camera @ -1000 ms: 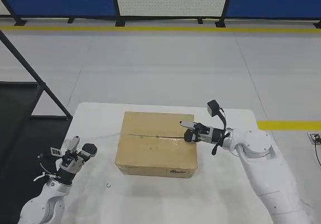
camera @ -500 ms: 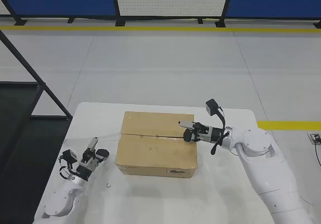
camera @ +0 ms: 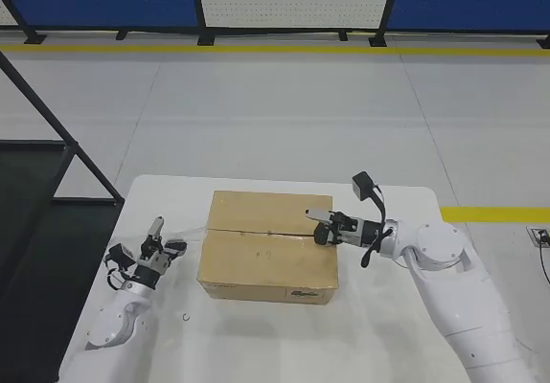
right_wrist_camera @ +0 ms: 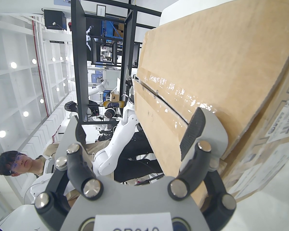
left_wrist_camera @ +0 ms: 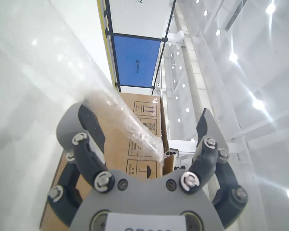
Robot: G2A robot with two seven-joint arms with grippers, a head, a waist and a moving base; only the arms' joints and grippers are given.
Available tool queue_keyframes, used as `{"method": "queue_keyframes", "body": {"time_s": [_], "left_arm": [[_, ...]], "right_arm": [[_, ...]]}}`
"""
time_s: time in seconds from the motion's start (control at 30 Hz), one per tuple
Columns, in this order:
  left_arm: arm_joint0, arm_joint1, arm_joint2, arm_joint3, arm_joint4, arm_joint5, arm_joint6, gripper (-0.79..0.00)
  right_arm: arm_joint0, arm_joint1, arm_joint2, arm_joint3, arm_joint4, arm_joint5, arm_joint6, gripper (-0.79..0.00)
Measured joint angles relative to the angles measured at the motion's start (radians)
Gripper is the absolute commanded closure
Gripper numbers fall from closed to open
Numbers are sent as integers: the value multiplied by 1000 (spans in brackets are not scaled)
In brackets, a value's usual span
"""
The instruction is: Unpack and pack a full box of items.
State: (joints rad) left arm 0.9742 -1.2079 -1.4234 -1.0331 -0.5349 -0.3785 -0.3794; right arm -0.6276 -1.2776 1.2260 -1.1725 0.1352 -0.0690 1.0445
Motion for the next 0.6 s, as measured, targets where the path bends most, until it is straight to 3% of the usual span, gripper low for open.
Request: {"method": "queue_keyframes", "body": {"time_s": [0.3,0.6], "left_arm": [[-54,-7,-19,33,-50,-55,-8,-785],[-66,-8,-57,-47,-91,-91,-14,-785]], "right_arm": [[4,5,-11,-3,3,6,-9,-785],[14,8,-23,0,11,7,-12,-785]]}}
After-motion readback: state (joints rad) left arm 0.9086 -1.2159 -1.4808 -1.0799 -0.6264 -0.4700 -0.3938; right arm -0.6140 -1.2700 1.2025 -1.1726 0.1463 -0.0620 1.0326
